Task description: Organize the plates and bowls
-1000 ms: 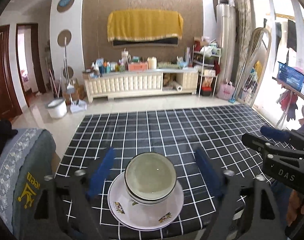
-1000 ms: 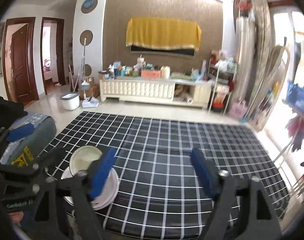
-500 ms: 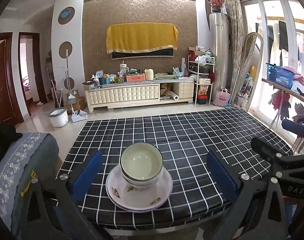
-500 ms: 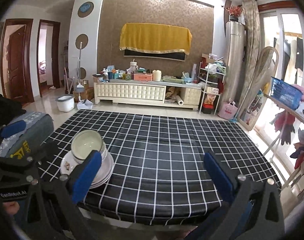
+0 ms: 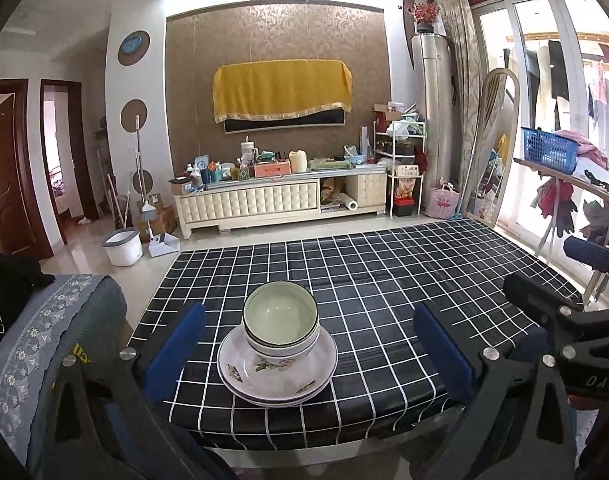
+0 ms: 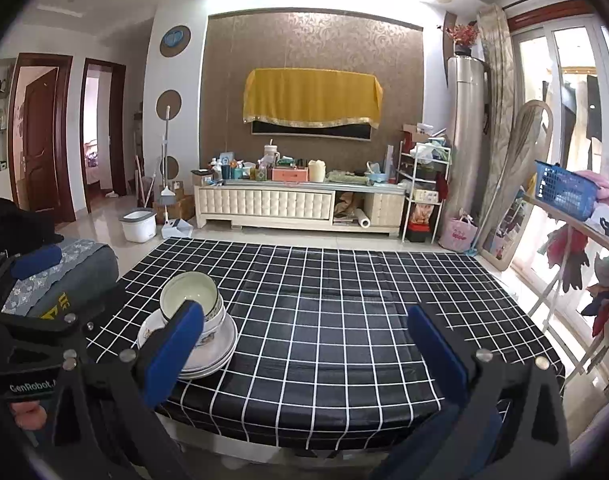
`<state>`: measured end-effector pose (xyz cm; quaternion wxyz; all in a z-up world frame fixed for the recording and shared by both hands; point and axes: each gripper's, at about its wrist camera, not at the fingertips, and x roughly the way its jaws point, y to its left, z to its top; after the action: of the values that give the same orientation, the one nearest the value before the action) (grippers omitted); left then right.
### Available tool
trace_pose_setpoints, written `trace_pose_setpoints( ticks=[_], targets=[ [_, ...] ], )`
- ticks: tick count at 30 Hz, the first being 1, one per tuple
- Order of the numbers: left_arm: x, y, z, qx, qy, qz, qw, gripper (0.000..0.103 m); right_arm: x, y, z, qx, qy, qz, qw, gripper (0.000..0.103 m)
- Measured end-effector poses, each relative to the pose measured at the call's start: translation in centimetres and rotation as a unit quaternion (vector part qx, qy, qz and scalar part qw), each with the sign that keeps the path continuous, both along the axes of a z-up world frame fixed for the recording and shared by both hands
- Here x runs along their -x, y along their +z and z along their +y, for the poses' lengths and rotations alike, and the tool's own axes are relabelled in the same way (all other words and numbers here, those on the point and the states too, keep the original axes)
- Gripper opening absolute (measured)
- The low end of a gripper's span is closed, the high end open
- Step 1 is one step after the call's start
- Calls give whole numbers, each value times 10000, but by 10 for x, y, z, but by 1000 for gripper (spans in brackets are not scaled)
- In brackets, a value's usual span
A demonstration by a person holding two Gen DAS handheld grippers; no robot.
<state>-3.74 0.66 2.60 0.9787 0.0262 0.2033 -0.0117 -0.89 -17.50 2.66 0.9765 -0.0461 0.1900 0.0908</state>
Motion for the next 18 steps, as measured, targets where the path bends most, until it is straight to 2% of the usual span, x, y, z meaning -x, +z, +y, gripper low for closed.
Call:
trace_pose_setpoints(
  ticks=[18],
  targets=[
    [7,-2,1,31,16,56,10000,103,6,-5,-5,-67,76,61,9999,103]
  ],
)
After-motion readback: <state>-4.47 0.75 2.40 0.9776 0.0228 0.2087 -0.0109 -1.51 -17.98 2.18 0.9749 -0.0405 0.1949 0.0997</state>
